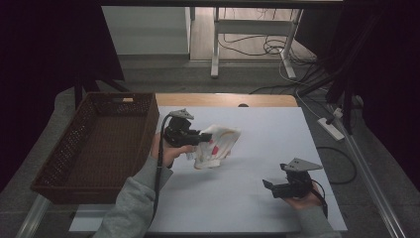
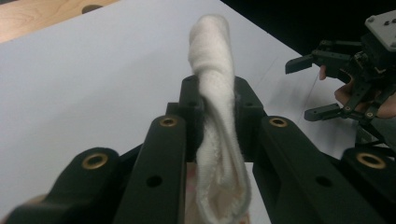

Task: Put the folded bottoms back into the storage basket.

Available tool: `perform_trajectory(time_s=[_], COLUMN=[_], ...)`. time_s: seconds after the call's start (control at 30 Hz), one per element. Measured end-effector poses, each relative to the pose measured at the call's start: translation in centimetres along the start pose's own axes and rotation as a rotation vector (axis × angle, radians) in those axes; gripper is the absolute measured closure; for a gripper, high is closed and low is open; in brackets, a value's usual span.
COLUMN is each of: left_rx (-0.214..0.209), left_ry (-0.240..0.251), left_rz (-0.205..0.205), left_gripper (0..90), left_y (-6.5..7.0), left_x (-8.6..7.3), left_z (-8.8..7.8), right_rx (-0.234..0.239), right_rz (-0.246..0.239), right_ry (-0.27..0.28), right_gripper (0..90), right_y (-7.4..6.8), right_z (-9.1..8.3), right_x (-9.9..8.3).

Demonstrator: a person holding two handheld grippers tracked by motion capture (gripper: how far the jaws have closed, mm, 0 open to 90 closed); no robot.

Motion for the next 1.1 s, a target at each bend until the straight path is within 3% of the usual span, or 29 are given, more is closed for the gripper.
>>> perform_trajectory(time_s=[0.57, 1.1], left_rx=[-0.003, 0.040], left_ry=[0.052, 0.076], left_rz=[-0.019, -0.033], left_gripper=[78.1, 78.0], left_y=[-0.3, -0.8], left_x=[0.6, 0.3], left_z=[-3.1, -5.1], right_rx=[-0.010, -0.012], right_rz=[0.002, 0.000], right_ry=[-0.006, -0.011], right_gripper=[8.6, 8.6], right_y=[0.2, 0.2], right_z=[0.0, 0.1], right_x=[-0.1, -0.2])
Point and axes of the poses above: each handheld gripper's, and its own axes: z roughly forward along the jaws, x roughly out of its top, y roughly to its right, the point moved 2 cm from there along z, roughly forward along the jaws, and after that the axes turned 6 degrees about x, right-handed, at the moved point
